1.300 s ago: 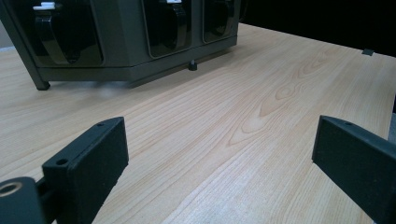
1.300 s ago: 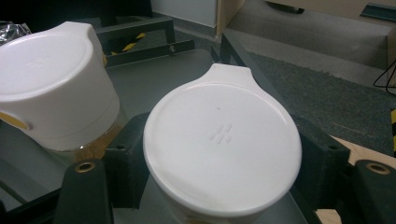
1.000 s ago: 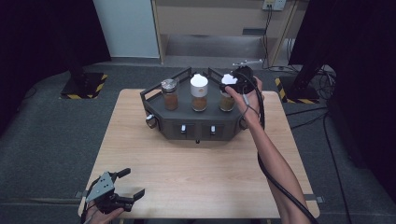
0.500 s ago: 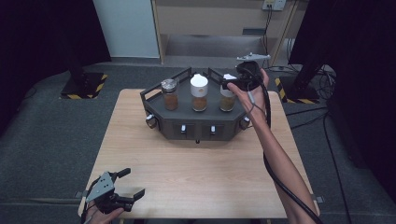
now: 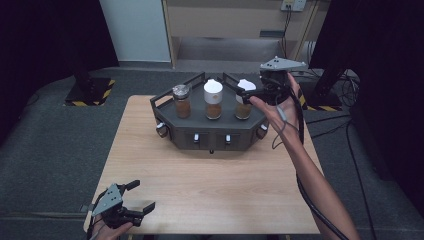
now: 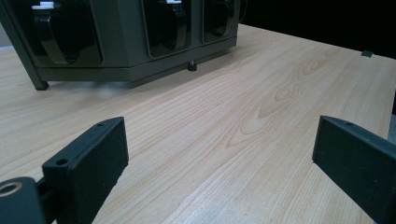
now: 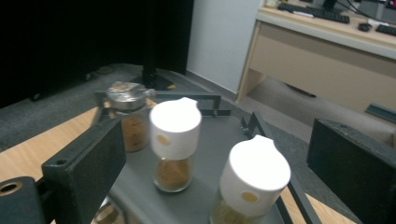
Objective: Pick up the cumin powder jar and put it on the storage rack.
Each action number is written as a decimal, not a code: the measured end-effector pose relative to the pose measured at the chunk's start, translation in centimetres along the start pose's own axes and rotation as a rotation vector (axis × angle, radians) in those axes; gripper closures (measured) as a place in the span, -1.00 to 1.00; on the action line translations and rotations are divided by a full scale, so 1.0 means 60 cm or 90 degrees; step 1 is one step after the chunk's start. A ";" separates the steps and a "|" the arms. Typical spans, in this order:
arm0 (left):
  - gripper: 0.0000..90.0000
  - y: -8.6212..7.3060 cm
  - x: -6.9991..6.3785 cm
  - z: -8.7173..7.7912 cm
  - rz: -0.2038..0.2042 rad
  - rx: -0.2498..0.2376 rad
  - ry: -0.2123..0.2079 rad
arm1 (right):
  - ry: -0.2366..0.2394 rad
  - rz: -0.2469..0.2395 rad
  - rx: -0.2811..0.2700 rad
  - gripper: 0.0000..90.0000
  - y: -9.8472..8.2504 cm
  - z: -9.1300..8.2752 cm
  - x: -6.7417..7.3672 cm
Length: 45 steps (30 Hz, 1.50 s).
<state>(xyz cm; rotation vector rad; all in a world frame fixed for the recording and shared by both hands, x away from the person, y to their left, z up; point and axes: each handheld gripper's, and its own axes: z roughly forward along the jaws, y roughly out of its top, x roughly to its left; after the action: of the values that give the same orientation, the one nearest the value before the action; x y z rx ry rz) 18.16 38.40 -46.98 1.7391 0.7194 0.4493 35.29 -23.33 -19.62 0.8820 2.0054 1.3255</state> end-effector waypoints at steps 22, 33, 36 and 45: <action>-0.95 0.000 0.001 0.003 0.003 0.002 -0.005 | 0.077 -0.009 -0.048 -0.91 -0.118 -0.126 0.037; -0.95 0.001 -0.001 0.002 0.008 0.003 -0.005 | 0.083 0.009 -0.058 -0.92 -0.197 -0.164 0.054; -0.95 0.000 -0.001 0.001 0.006 0.002 -0.004 | 0.074 0.006 -0.057 -0.92 -0.213 -0.177 0.060; -0.95 -0.001 0.000 0.000 0.001 -0.003 -0.003 | 0.063 0.021 -0.076 -0.93 -0.270 -0.215 0.066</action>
<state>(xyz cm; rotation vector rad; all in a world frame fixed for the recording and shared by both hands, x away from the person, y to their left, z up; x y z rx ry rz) 18.12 38.42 -47.03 1.7362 0.7130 0.4483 19.67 -32.13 -30.72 0.8122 1.9701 1.5179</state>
